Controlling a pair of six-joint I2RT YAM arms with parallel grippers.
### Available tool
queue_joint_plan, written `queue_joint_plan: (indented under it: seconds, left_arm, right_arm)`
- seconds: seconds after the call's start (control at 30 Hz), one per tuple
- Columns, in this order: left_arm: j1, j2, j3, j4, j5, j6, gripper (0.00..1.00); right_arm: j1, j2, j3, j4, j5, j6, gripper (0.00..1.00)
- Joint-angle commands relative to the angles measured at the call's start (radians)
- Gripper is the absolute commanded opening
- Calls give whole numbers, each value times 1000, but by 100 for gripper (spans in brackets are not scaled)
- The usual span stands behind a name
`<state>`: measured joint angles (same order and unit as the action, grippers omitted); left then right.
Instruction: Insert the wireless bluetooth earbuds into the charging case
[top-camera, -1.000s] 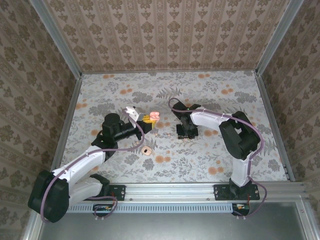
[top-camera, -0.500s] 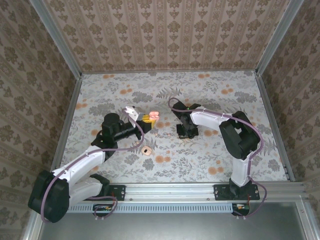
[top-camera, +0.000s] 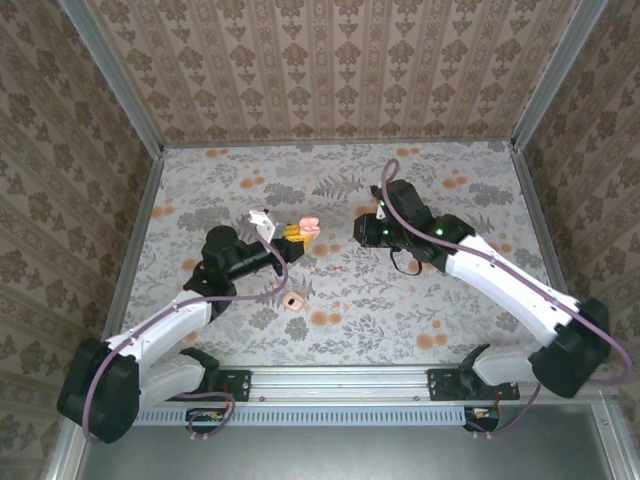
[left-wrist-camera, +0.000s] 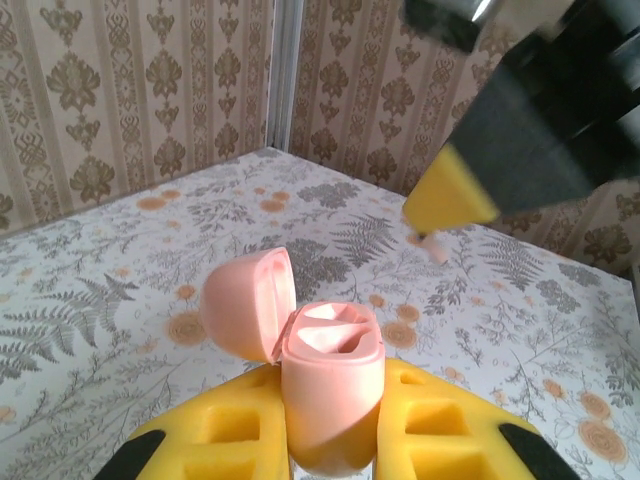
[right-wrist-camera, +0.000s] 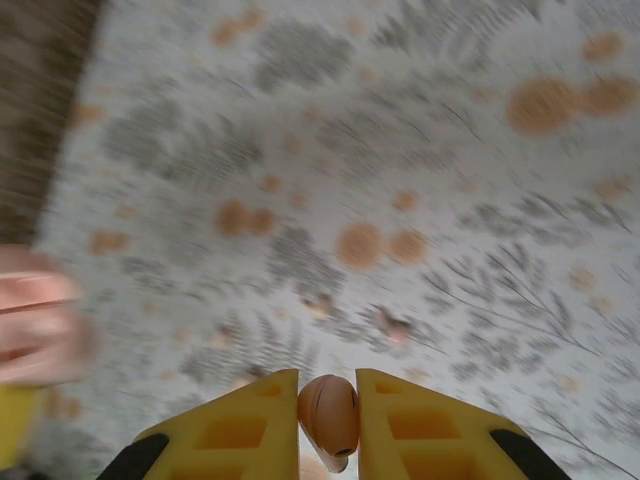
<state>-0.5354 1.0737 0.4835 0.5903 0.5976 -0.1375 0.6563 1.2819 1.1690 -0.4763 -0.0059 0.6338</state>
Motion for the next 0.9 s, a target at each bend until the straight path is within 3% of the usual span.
queue_joint_plan:
  seconds: [0.0,0.47,0.87]
  left_arm:
    - [-21,16,1,123,7,-23,0]
    - [-62,20,6,223,13,-55,0]
    - [-64,-9,3,235,10,-73,0]
  right_arm:
    - [45,-65,-36,194,16,23,18]
    - [133,-16,-3,450,-79,-43,18]
    - [141,-17,-41,467,-49,-55,17]
